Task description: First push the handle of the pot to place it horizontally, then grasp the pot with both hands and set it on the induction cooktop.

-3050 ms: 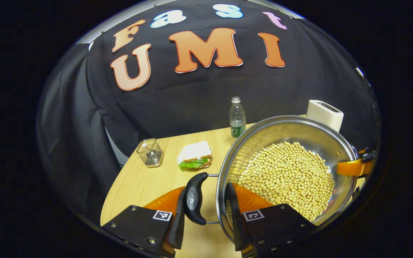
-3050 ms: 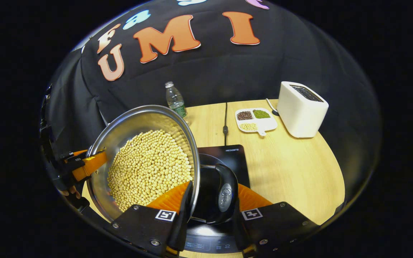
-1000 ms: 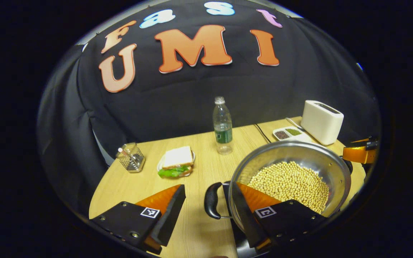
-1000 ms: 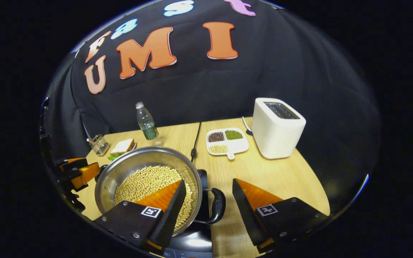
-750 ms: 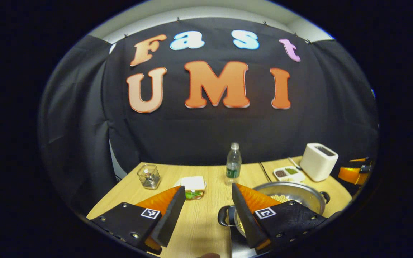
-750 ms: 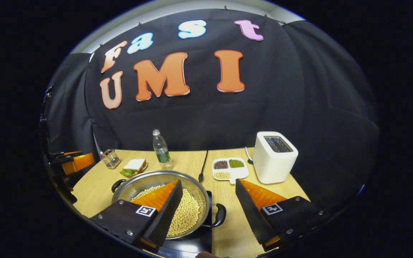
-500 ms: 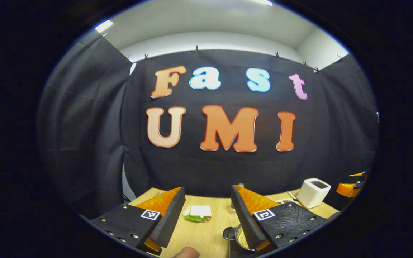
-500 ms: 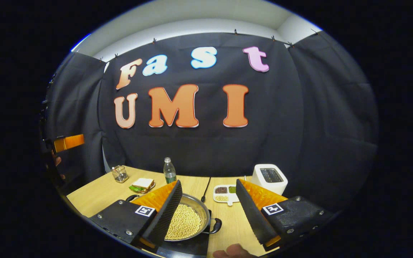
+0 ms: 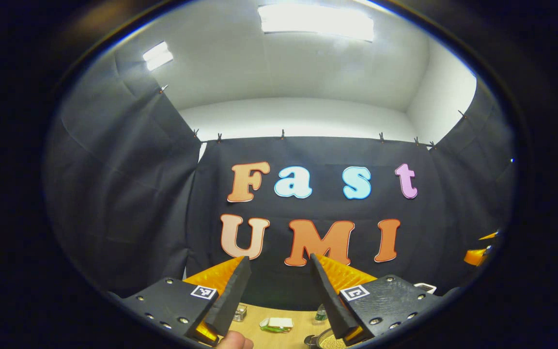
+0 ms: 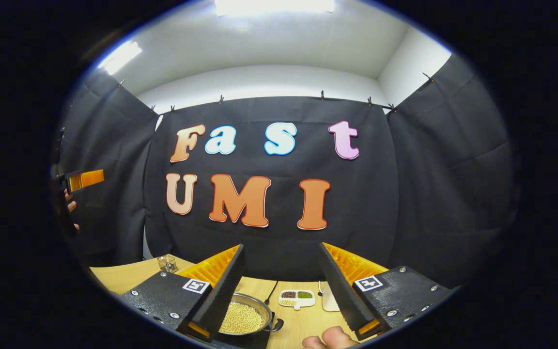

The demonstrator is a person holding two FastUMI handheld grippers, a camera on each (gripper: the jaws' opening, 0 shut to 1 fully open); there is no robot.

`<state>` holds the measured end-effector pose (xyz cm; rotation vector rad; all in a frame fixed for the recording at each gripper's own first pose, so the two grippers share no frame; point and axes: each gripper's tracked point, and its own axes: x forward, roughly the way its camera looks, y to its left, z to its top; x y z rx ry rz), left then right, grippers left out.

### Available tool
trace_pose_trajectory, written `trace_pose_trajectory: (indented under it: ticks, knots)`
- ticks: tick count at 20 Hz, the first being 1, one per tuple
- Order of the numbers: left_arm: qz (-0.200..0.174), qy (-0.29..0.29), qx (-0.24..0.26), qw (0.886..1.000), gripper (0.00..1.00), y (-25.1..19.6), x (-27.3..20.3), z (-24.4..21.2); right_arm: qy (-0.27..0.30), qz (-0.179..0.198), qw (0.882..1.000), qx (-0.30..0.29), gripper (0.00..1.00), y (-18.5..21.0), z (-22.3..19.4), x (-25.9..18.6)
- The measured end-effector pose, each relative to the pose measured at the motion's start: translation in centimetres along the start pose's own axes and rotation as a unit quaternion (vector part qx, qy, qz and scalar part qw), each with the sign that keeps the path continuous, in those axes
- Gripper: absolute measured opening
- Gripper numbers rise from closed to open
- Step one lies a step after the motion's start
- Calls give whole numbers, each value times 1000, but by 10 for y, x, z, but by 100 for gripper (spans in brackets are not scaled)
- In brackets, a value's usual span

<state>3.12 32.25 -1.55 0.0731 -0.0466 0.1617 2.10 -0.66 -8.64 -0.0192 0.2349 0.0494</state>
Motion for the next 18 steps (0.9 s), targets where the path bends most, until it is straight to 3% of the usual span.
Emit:
trace_pose_trajectory:
  ticks: [1,3,9,10,11,16,17,18]
  knots:
    - [-10,5,-3,1000,77,-5,-2,-1,-8,0,1000,-4,93,0,5,-2]
    - [-21,12,-7,1000,77,-8,-11,-7,-21,0,1000,-8,93,2,10,-3]
    - [-15,28,-28,999,77,-6,-11,-23,-34,9,999,-11,93,6,15,-9]
    - [-17,29,-26,999,78,-8,-12,-26,-36,11,999,-13,97,7,14,-10]
    - [-16,32,-24,999,78,-8,-11,-28,-38,13,999,-14,93,8,15,-10]
    - [-28,30,1,999,78,-20,-17,-26,-47,19,999,-13,93,9,17,-11]
    - [-28,28,5,999,78,-22,-18,-25,-45,19,999,-14,97,9,16,-12]
    - [-28,28,8,999,77,-23,-20,-23,-46,20,999,-15,94,9,17,-12]
